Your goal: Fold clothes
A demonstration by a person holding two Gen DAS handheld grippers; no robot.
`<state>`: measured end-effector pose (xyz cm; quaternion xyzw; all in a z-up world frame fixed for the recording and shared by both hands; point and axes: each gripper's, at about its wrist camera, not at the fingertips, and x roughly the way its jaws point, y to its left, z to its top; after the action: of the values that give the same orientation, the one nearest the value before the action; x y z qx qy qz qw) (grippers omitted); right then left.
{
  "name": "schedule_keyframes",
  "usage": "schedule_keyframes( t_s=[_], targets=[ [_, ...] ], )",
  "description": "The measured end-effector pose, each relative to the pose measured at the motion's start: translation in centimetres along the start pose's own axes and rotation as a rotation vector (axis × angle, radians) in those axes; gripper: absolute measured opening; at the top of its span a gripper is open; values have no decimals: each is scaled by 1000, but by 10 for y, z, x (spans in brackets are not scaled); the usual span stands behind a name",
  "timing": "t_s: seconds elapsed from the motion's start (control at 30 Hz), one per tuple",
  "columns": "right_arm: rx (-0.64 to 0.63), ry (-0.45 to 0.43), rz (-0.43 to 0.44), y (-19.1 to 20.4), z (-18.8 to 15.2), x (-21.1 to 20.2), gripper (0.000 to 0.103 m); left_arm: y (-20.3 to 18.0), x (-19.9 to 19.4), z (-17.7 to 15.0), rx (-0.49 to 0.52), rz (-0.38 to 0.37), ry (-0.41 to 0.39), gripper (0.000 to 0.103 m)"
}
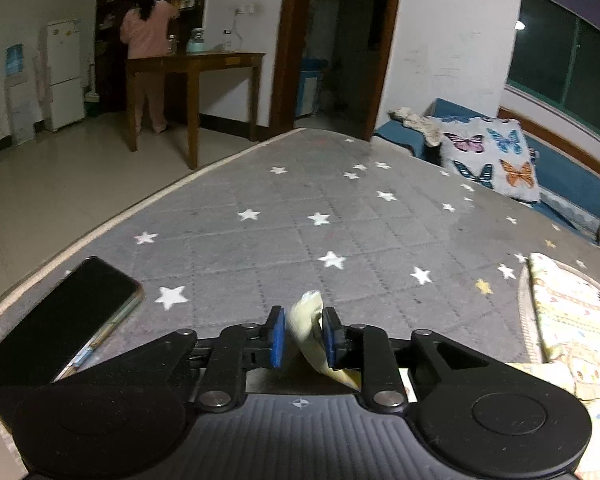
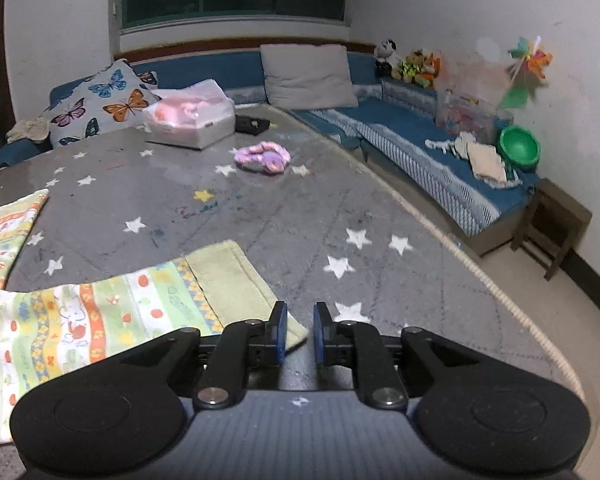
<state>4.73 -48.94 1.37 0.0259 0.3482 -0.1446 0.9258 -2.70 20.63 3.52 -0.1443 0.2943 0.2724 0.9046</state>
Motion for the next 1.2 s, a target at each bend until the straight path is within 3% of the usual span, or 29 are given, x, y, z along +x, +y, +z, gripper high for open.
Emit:
schedule_keyframes(
  t_s=[0.2, 0.3, 0.47, 0.6, 0.87, 1.07, 1.2],
  targets=[
    [-84, -34, 144, 30, 3, -25, 34, 6, -6, 2, -8, 34, -12, 32],
    [-133, -29, 231, 53, 2, -33, 35, 1, -14, 1, 15, -6, -21, 32],
    [-245, -16, 378, 104, 0, -44, 37, -25, -27, -5, 80, -140, -10, 32],
    [-367, -27, 483, 142, -10, -60, 48, -58, -34, -16, 167, -250, 7, 32],
    [-505, -35, 637, 189, -35, -90, 51, -114, -39, -51, 302, -406, 59, 32],
    [-617, -44, 701, 211, -51, -106, 52, -120, -31, -56, 307, -412, 81, 32],
    [-631, -55, 715, 218, -52, -109, 54, -96, -22, -39, 243, -335, 46, 32]
  ],
)
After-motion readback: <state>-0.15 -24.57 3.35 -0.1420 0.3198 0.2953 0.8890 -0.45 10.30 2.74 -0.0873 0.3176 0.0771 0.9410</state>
